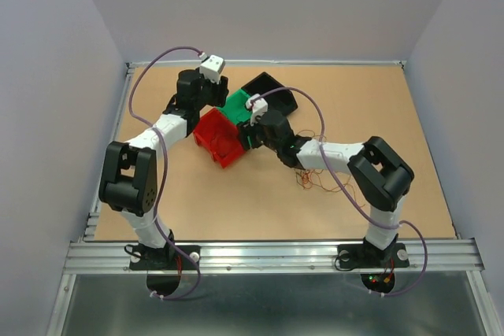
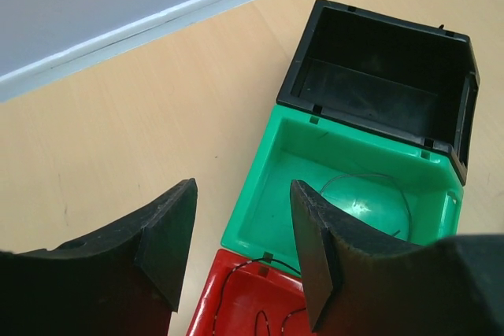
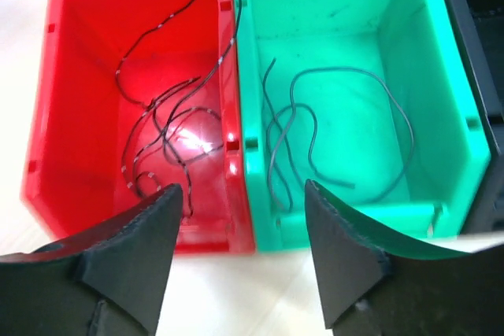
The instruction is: Untangle the cables
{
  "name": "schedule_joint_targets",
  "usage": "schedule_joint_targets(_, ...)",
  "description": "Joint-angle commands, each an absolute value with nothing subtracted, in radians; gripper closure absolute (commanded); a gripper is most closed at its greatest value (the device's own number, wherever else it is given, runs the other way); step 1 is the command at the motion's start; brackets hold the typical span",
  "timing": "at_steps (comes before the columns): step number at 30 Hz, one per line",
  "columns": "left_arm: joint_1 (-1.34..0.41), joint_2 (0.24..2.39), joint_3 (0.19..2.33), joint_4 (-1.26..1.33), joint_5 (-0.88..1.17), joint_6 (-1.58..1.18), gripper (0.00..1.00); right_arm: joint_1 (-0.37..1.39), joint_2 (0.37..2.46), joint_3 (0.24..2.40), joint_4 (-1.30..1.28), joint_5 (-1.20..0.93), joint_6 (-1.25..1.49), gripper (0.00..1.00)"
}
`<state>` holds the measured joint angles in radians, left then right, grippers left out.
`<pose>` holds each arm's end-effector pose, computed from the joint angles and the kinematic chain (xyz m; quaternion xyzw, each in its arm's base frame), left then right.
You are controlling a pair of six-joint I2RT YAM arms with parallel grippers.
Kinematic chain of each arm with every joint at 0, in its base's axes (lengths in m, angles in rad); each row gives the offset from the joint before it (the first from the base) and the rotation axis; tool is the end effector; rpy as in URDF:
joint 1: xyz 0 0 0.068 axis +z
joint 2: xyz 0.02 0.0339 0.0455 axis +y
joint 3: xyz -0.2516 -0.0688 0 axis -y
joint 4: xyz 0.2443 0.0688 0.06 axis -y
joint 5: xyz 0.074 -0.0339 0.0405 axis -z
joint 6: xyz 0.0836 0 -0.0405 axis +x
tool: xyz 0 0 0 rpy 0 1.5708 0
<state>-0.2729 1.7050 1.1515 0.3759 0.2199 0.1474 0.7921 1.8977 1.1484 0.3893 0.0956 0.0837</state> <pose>0.4247 -0.1378 0.2580 0.2279 0.7309 -0.1240 0.6312 0.3341 0.3273 0.1739 -0.2594 0.7798 0.2055 0.5315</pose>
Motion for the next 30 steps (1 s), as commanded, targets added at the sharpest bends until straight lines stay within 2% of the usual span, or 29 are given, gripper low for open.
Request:
schedule_joint_targets(1,-0.264,1.602,1.12,0.465,0.212,0.153,0.38,0.788,1.734,1.06,0.476,0.096,0.118,0.29)
schedule_joint_targets(4,-0.264,1.568,1.089,0.494,0.213,0.155,0.38,0.787,1.652,1.003,0.459,0.146,0.146,0.29)
schedule_joint_targets(6,-0.262,1.542,1.068,0.512,0.228,0.156,0.37,0.787,1.617,1.002,0.359,0.205,0.173,0.27)
schedule_joint_targets(11,-0.262,1.502,1.032,0.532,0.363,0.182,0.33,0.784,1.6,1.083,-0.034,0.436,0.27,0.27)
schedule_joint_targets(12,-0.264,1.494,1.025,0.535,0.438,0.184,0.21,0.785,1.588,1.074,-0.064,0.458,0.296,0.27)
schedule_joint_targets(15,-0.271,1.496,1.02,0.537,0.524,0.198,0.07,0.778,1.507,1.006,-0.112,0.532,0.337,0.25)
schedule_joint_targets(21,-0.308,1.494,1.008,0.531,0.575,0.239,0.06,0.727,1.327,0.887,-0.173,0.608,0.423,0.25)
schedule_joint_targets(30,-0.425,1.437,0.957,0.528,0.45,0.342,0.07,0.534,1.364,0.85,-0.172,0.506,0.462,0.27)
